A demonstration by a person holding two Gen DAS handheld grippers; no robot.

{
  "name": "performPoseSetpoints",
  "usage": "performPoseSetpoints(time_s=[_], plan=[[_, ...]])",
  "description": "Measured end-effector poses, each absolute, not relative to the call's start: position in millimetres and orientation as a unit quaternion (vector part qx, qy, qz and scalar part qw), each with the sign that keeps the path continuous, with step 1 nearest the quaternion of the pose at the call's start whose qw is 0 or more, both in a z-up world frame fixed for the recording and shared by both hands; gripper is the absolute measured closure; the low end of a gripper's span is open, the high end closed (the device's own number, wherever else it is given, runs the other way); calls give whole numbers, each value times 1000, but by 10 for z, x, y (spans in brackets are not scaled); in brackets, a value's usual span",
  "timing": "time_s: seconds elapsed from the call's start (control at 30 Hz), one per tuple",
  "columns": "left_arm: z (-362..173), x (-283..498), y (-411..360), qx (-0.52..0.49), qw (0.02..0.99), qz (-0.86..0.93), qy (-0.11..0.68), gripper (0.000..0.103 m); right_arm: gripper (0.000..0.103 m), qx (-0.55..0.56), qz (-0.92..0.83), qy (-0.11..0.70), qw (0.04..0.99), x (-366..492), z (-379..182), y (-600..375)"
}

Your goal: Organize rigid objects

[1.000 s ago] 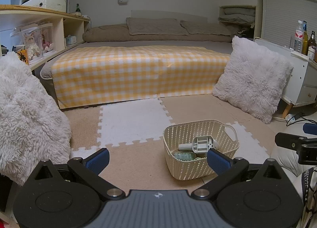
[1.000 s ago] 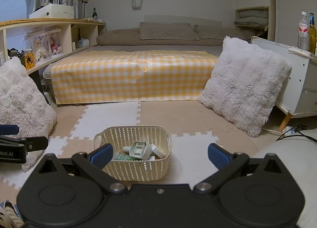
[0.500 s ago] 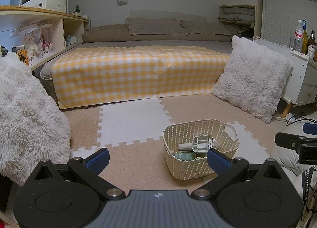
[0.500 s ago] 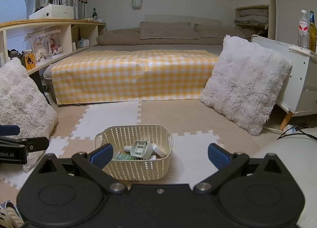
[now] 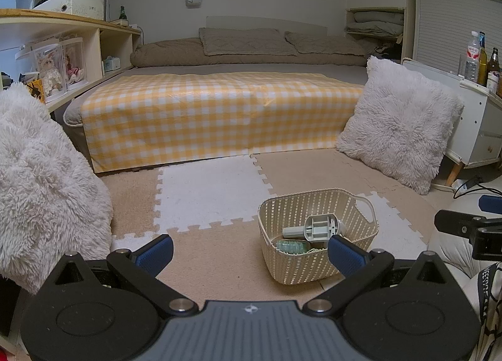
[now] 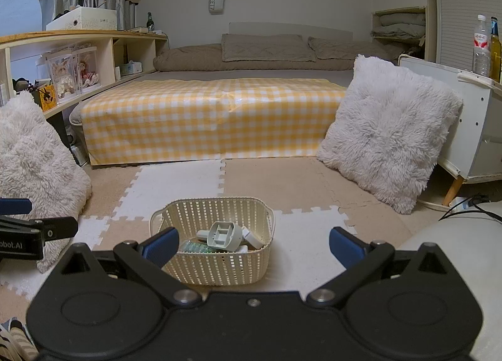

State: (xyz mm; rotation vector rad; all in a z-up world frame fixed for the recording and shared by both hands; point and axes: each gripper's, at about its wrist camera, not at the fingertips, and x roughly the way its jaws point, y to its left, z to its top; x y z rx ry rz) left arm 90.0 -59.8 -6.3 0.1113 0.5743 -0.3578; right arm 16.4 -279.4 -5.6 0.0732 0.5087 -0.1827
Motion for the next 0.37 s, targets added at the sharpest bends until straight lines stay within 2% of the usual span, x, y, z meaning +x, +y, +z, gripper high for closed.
performPoseSetpoints(time_s=[0.37], plan=[[-91, 910, -556, 53, 942, -176, 283, 0, 0, 36, -90, 251, 963, 164, -55, -2793]])
